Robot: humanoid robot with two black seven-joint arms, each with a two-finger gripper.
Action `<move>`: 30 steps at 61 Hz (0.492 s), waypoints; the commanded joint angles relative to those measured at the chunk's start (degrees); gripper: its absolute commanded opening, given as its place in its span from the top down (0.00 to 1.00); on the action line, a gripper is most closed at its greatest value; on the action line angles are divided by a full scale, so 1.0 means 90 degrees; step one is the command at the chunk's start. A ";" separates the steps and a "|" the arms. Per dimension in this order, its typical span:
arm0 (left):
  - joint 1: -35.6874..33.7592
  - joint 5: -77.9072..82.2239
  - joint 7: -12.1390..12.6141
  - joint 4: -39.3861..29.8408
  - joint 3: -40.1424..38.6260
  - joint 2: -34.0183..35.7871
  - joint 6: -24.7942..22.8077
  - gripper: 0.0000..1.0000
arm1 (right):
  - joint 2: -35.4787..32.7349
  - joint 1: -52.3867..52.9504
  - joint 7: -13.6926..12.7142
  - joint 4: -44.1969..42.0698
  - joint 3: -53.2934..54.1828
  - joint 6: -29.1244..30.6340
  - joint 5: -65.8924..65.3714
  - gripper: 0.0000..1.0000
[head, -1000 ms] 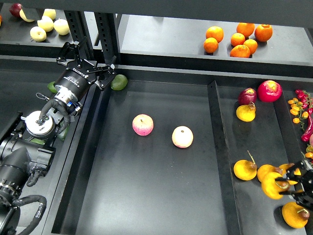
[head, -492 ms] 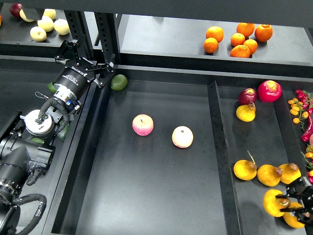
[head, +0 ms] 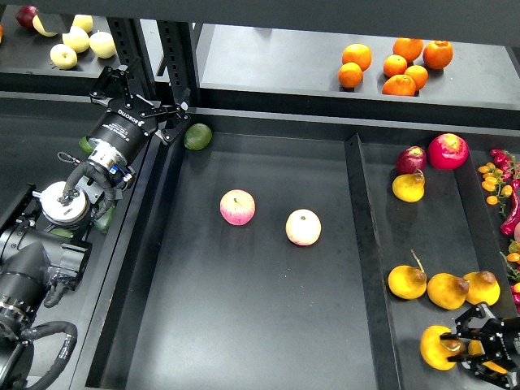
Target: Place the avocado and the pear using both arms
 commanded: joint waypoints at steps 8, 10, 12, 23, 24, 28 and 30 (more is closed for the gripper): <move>0.0000 0.0009 0.0001 0.0000 0.0001 0.0000 0.0000 0.00 | 0.0150 -0.0005 0.0000 -0.0180 0.0015 0.0000 -0.0010 0.93; 0.0000 0.0009 0.0001 0.0000 0.0001 0.0000 0.0000 0.00 | 0.0179 -0.0005 0.0000 -0.0209 0.0015 0.0000 -0.0010 0.92; 0.0000 -0.0001 0.0001 0.0000 0.0011 0.0000 0.0000 0.00 | 0.0198 -0.0005 0.0000 -0.0219 0.0015 0.0000 -0.0010 0.92; 0.0000 0.0009 0.0001 -0.0010 0.0001 0.0000 0.0000 0.00 | 0.0218 -0.0005 0.0000 -0.0248 0.0015 0.0000 -0.0039 0.86; 0.0000 -0.0001 0.0001 -0.0010 0.0001 0.0000 0.0000 0.00 | 0.0218 -0.0005 0.0000 -0.0238 0.0015 0.0000 -0.0039 0.84; 0.0000 -0.0001 0.0001 -0.0010 0.0001 0.0000 0.0000 0.00 | 0.0218 -0.0005 0.0000 -0.0219 0.0015 0.0000 -0.0039 0.78; 0.0000 -0.0001 0.0001 -0.0010 0.0001 0.0000 0.0000 0.00 | 0.0228 -0.0005 0.0000 -0.0209 0.0024 0.0000 -0.0039 0.71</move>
